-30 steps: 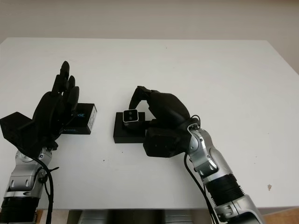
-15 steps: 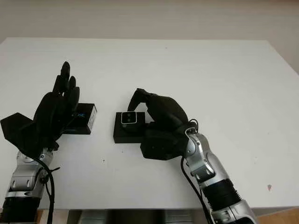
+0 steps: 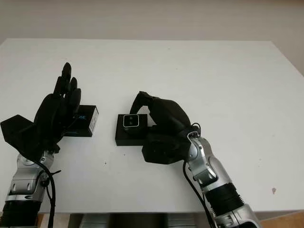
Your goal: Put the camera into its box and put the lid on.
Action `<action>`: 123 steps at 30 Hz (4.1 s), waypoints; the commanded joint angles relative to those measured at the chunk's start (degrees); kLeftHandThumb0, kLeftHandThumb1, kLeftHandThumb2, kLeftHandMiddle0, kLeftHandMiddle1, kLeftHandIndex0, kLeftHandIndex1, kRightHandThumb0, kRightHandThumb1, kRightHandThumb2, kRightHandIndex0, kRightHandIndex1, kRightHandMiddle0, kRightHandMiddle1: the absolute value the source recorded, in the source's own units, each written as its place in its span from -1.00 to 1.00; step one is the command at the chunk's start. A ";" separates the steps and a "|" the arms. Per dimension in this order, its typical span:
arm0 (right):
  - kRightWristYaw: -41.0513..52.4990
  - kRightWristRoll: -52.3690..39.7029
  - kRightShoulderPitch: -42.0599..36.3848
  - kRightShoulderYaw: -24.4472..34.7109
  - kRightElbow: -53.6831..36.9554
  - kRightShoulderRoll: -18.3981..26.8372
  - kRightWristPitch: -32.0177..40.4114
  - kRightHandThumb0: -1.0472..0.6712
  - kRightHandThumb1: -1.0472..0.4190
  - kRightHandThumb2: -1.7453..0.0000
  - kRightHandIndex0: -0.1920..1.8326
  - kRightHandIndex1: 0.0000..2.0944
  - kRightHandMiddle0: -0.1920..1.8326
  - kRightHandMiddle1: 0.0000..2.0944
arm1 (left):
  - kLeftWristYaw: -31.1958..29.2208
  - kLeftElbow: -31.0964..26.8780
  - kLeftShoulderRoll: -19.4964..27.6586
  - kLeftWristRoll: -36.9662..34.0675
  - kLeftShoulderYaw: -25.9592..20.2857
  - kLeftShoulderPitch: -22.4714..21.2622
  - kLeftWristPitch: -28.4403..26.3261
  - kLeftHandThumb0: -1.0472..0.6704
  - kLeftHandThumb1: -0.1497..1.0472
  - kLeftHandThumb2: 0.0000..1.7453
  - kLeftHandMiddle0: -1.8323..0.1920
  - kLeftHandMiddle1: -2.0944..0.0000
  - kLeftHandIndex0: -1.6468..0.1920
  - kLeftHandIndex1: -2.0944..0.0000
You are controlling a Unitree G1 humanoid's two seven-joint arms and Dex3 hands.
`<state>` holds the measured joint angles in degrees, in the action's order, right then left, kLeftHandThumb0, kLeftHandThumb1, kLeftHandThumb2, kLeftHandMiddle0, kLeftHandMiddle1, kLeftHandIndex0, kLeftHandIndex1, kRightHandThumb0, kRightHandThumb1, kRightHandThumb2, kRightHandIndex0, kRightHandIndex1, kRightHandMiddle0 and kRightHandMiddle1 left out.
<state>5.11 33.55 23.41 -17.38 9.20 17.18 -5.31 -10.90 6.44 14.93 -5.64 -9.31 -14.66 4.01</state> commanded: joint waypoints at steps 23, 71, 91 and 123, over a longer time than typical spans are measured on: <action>3.40 0.87 0.12 -1.45 -1.01 1.13 1.24 -0.54 -0.97 0.92 -0.60 -0.97 -0.63 0.02 | -0.17 -0.15 0.23 -0.28 -0.31 0.24 0.67 -0.79 1.00 -0.43 1.00 1.00 1.00 1.00; 3.11 -7.86 6.58 8.65 -5.40 1.43 3.63 -0.88 -1.00 0.82 -1.00 -1.00 -1.00 -1.00 | -1.21 -0.86 2.02 -1.05 -0.79 -0.23 -0.89 -0.77 1.00 -0.44 1.00 1.00 1.00 1.00; 7.06 -24.64 2.75 13.01 -4.77 -3.42 8.17 -0.79 -1.00 0.27 -1.00 -0.98 -0.99 -0.96 | -18.39 5.50 29.67 9.54 0.52 -8.18 0.76 -0.99 0.97 -0.91 1.00 1.00 1.00 1.00; 6.86 -38.23 0.56 23.35 -11.11 -4.10 13.60 -0.64 -1.00 0.17 -1.00 -1.00 -1.00 -1.00 | -23.95 26.74 33.21 34.72 23.48 -28.33 16.69 -0.85 0.79 -0.95 1.00 1.00 1.00 1.00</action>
<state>12.20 -4.63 24.38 5.51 -1.02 12.46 9.24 -34.73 33.39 47.20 28.50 13.37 -41.81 20.25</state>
